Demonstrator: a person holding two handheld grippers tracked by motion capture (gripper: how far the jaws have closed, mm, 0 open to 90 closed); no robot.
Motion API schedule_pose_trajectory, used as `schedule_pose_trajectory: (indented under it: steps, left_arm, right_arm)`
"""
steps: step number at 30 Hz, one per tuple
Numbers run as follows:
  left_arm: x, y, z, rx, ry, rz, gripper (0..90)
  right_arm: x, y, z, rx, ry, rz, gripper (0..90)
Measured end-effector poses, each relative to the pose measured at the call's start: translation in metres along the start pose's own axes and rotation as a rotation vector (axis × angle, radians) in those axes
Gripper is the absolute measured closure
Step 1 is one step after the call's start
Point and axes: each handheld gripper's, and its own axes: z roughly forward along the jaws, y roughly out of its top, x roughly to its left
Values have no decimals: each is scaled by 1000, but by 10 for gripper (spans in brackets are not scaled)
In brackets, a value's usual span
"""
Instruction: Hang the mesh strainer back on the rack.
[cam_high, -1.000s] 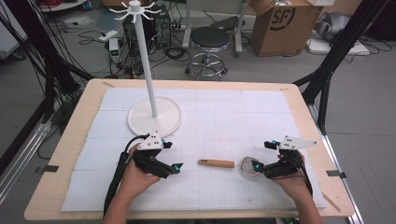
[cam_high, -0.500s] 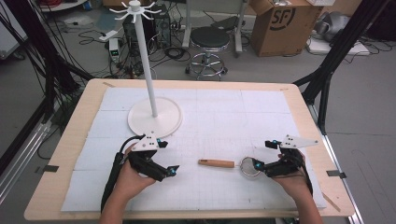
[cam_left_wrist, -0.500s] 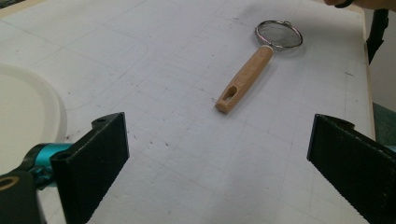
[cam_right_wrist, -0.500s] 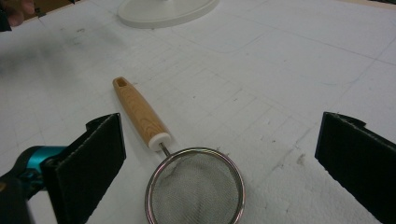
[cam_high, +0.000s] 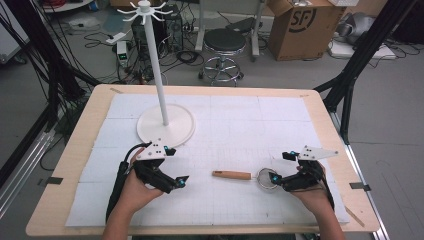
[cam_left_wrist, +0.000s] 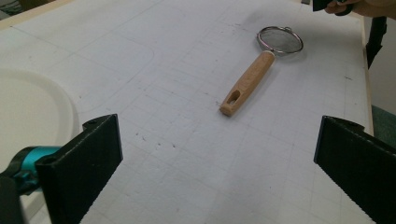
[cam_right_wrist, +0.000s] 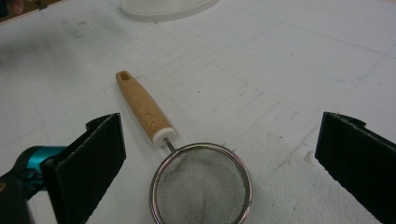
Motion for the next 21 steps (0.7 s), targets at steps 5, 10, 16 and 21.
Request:
schedule_pose_trajectory:
  steps: [5, 10, 16, 21]
  left_arm:
    - [1, -3, -4, 0, 13, 4, 16]
    - [2, -5, -7, -8, 26, -6, 16]
    - [4, -4, -10, -14, 32, -6, 16]
    - [5, -5, -11, -12, 35, -12, 16]
  right_arm:
    - [1, 2, 3, 10, -1, -7, 5]
    - [2, 9, 8, 16, 4, -17, 5]
    - [6, 17, 22, 74, 20, -47, 5]
    - [11, 26, 32, 144, 26, -77, 6]
